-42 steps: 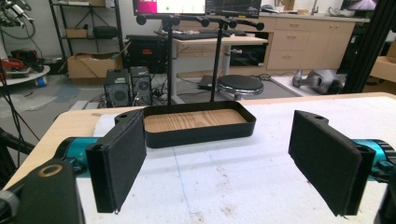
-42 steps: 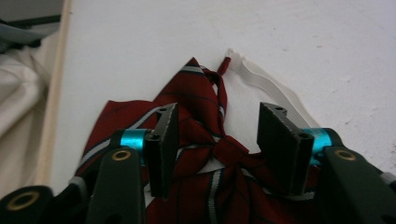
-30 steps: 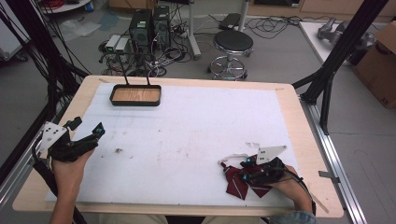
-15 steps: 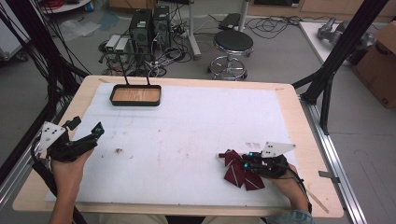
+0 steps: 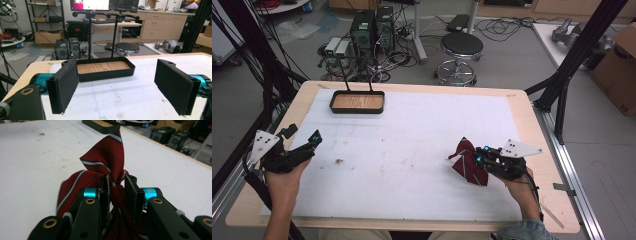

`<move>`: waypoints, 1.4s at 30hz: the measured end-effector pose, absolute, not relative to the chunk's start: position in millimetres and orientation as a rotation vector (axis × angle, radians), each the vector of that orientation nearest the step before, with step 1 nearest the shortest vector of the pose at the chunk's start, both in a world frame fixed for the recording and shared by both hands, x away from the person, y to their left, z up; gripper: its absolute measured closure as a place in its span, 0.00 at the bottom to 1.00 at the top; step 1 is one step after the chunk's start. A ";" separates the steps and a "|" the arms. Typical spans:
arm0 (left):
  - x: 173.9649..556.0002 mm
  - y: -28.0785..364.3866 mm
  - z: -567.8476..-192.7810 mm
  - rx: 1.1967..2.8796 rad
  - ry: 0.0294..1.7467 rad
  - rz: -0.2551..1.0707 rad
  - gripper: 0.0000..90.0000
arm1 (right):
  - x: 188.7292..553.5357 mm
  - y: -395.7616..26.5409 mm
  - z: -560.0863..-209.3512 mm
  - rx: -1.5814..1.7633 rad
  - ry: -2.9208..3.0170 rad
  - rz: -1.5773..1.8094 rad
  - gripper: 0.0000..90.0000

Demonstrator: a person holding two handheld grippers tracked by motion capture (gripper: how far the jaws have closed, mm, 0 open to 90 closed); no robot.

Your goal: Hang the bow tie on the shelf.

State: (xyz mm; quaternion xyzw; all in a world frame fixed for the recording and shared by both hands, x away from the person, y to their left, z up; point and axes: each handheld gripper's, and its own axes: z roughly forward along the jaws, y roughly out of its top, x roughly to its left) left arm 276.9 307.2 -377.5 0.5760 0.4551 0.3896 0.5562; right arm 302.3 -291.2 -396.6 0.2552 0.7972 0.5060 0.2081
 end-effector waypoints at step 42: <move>279.0 326.2 -372.3 1.280 1.072 0.893 0.22 | 449.6 -102.3 -301.9 0.474 2.191 1.602 0.83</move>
